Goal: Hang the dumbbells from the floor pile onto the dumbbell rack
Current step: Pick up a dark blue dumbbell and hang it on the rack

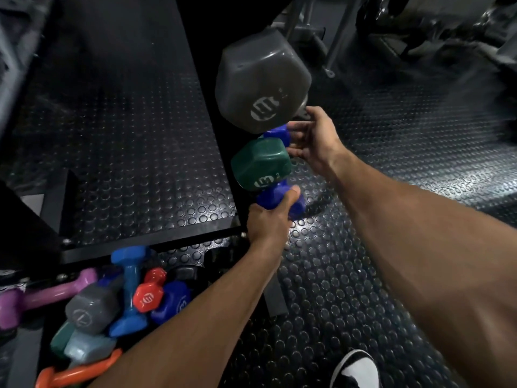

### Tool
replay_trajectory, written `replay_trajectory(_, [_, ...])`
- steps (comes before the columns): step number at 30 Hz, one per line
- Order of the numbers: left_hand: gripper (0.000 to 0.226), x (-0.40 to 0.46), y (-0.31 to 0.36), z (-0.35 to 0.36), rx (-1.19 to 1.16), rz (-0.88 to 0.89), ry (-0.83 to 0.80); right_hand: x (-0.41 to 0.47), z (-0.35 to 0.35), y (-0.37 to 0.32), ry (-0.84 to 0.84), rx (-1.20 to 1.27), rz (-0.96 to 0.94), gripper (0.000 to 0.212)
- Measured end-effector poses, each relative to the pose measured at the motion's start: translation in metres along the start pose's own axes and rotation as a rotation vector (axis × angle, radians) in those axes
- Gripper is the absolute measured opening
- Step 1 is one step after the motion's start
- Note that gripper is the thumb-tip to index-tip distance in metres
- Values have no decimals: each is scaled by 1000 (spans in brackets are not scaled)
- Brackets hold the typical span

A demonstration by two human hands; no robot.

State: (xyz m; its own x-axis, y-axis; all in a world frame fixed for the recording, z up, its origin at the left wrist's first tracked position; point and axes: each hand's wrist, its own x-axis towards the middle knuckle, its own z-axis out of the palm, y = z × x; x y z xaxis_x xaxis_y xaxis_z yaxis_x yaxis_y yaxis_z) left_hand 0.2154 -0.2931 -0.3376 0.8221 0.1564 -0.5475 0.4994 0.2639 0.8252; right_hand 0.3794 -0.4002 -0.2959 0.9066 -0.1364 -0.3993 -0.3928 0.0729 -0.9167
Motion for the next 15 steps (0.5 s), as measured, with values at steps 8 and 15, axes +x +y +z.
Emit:
replay_trajectory(8, [42, 3, -2, -17, -195, -57, 58, -3, 40, 8, -171, 4, 102, 63])
replay_trajectory(15, [36, 5, -2, -26, 10, 2, 51, -9, 26, 19, -173, -58, 121, 67])
